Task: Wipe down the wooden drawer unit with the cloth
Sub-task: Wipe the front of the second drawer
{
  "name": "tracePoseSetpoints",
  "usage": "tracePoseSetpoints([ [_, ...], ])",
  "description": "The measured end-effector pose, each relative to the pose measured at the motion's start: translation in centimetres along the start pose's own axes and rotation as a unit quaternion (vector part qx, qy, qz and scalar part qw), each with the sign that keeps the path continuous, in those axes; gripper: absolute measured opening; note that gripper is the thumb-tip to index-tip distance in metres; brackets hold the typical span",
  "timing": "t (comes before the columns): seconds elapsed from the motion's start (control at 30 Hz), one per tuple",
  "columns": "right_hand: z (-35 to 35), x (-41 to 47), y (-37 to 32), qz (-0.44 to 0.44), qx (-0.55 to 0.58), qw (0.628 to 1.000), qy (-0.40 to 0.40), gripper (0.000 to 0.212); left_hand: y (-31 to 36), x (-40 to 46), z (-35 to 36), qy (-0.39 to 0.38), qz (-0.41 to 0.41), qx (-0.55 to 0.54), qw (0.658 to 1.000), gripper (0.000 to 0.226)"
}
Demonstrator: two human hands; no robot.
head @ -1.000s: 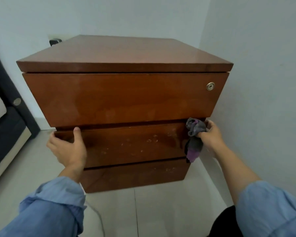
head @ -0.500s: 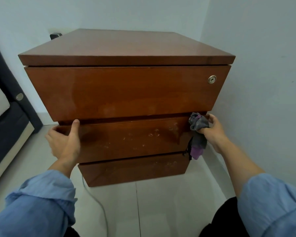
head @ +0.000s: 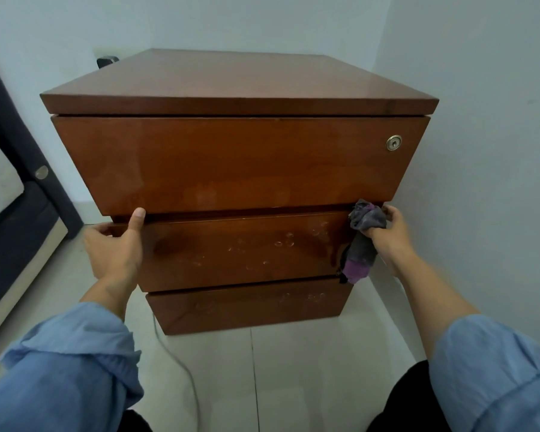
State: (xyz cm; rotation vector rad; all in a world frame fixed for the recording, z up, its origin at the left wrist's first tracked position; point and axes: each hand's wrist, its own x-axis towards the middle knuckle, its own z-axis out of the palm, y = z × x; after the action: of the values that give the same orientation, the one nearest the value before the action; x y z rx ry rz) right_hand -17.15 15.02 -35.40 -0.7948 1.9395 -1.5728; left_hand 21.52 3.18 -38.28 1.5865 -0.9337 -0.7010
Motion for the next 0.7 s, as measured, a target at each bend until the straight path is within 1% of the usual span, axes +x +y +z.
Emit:
tracePoseSetpoints([
  [0.17,0.2,0.3,0.1,-0.007,-0.005,1.000,0.008,0.066,-0.2,0.1,0.5,0.006,0.016,-0.001,1.000,0.070],
  [0.4,-0.1,-0.4,0.3,0.006,-0.013,1.000,0.017,0.066,0.3,-0.4,0.0,0.002,-0.001,0.015,1.000,0.071],
  [0.53,-0.2,-1.0,0.2,0.017,-0.025,0.999,0.027,0.059,0.6,-0.6,-0.4,0.019,-0.015,0.023,0.999,0.071],
  [0.63,-0.7,-1.6,-0.2,0.022,-0.051,0.998,0.007,0.060,0.5,-1.1,-0.3,0.037,-0.024,0.019,0.999,0.070],
  [0.7,-1.1,-2.2,-0.7,0.031,-0.049,0.998,-0.006,0.066,0.3,-1.4,-0.1,0.045,-0.028,0.008,0.999,0.070],
])
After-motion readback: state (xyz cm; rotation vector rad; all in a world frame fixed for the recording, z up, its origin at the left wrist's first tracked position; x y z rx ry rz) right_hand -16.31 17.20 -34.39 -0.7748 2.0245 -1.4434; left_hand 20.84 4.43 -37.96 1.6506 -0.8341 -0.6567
